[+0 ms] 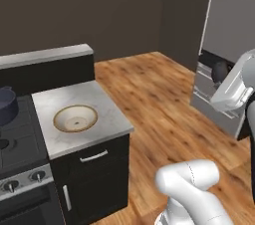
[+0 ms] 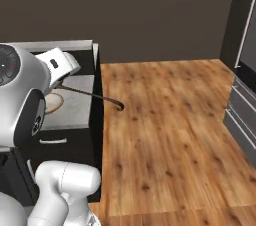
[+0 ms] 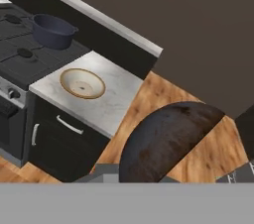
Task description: Open the cabinet and move the ladle to the pot. Then close the cabinet.
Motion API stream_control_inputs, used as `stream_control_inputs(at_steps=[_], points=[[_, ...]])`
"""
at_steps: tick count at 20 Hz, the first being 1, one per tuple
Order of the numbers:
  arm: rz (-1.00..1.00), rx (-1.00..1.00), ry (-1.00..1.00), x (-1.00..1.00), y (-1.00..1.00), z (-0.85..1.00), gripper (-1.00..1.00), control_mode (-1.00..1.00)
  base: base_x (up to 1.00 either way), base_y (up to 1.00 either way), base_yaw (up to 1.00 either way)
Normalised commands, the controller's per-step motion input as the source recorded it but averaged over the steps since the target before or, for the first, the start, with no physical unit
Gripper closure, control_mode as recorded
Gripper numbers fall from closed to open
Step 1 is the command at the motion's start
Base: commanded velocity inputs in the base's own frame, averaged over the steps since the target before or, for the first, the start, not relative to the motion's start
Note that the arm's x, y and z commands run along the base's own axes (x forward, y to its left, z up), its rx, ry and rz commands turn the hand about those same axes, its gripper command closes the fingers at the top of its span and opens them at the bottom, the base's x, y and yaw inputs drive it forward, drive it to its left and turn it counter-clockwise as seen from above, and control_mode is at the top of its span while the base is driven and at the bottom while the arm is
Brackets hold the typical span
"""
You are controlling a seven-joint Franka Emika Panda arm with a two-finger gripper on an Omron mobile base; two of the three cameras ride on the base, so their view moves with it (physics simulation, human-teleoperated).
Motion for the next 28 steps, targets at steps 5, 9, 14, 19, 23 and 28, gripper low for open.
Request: stream_control_inputs(at_steps=[5, 9, 14, 19, 23, 28], points=[[0.0, 0.0, 0.0, 0.0, 0.0, 0.0, 1.0, 1.0, -0.17, 0.22, 0.33], [0.0, 0.0, 0.0, 0.0, 0.0, 0.0, 1.0, 1.0, -0.1, 0.27, 0.32], [0.0, 0.0, 0.0, 0.0, 0.0, 0.0, 1.0, 1.0, -0.03, 0.37, 0.25], [0.0, 0.0, 0.0, 0.0, 0.0, 0.0, 1.0, 1.0, 0.0, 0.41, 0.21], [0.0, 0.0, 0.0, 0.0, 0.0, 0.0, 1.0, 1.0, 0.0, 0.44, 0.2], [0.0, 0.0, 0.0, 0.0, 0.0, 0.0, 1.0, 1.0, 0.02, 0.35, 0.17]])
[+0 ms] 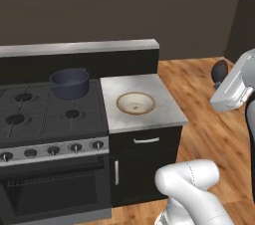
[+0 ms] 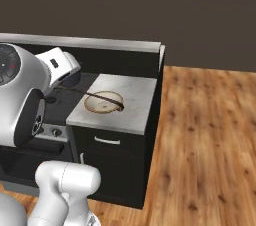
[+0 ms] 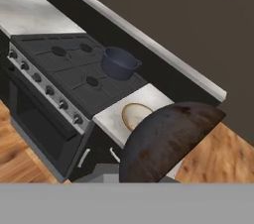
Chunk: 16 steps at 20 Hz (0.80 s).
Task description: Open the cabinet and move the ladle to the pot. Then close the cabinet.
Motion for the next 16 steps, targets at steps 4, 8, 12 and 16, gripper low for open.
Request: stream_control_inputs(at_steps=[4, 8, 12, 16], points=[[0.0, 0.0, 0.0, 0.0, 0.0, 0.0, 1.0, 1.0, 0.09, 0.32, 0.11], [0.0, 0.0, 0.0, 0.0, 0.0, 0.0, 1.0, 1.0, 0.17, 0.24, 0.07], [0.0, 0.0, 0.0, 0.0, 0.0, 0.0, 1.0, 1.0, 0.34, 0.14, 0.03], [0.0, 0.0, 0.0, 0.0, 0.0, 0.0, 1.0, 1.0, 0.41, 0.01, 0.0]])
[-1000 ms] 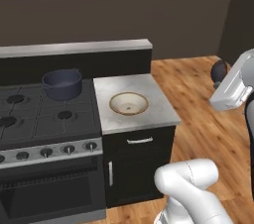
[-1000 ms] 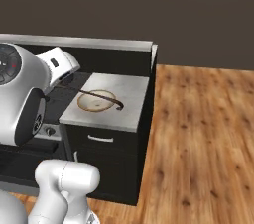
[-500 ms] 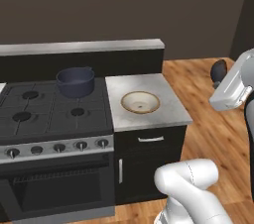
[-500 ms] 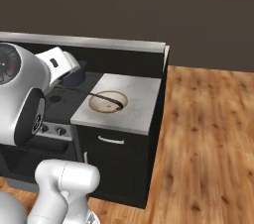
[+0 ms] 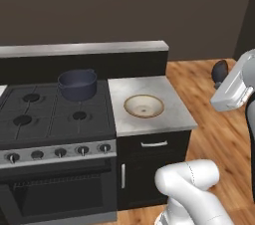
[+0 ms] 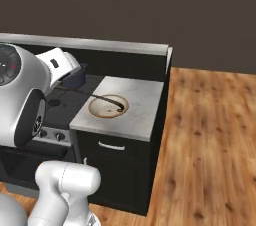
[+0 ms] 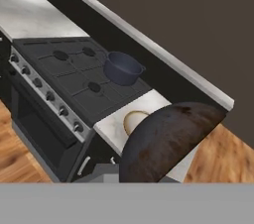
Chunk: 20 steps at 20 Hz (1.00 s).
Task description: Open the cabinet and move the ladle to the pot. Then close the cabinet.
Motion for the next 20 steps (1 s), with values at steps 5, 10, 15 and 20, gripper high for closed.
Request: stream_control_inputs(at_steps=[5, 10, 15, 20], points=[[0.0, 0.0, 0.0, 0.0, 0.0, 0.0, 1.0, 1.0, 0.45, 0.03, 0.0], [0.0, 0.0, 0.0, 0.0, 0.0, 0.0, 1.0, 1.0, 0.4, 0.02, 0.0], [0.0, 0.0, 0.0, 0.0, 0.0, 0.0, 1.0, 1.0, 0.39, 0.03, 0.0], [0.0, 0.0, 0.0, 0.0, 0.0, 0.0, 1.0, 1.0, 0.38, 0.03, 0.0]])
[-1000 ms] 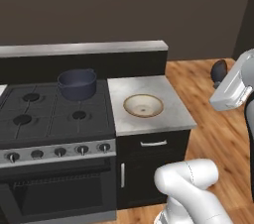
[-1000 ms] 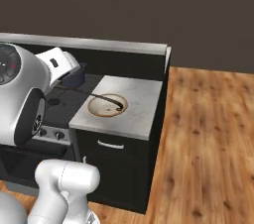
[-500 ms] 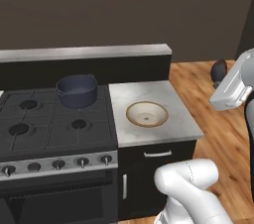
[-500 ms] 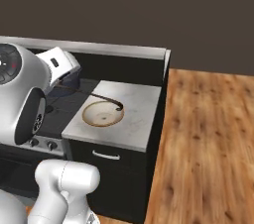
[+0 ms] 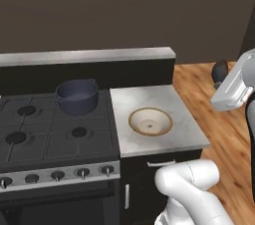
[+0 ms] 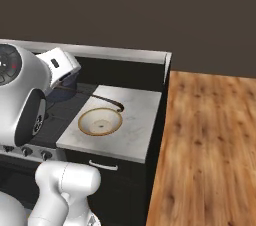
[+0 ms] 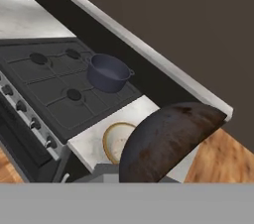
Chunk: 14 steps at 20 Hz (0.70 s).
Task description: Open the cabinet and move the ladle to the pot. Then close the cabinet.
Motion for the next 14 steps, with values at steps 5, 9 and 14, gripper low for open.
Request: stream_control_inputs(at_steps=[5, 9, 14], points=[[0.0, 0.0, 0.0, 0.0, 0.0, 0.0, 1.0, 1.0, 0.41, 0.02, 0.0], [0.0, 0.0, 0.0, 0.0, 0.0, 0.0, 1.0, 1.0, 0.47, 0.02, 0.0], [0.0, 0.0, 0.0, 0.0, 0.0, 0.0, 1.0, 1.0, 0.5, 0.0, 0.0]])
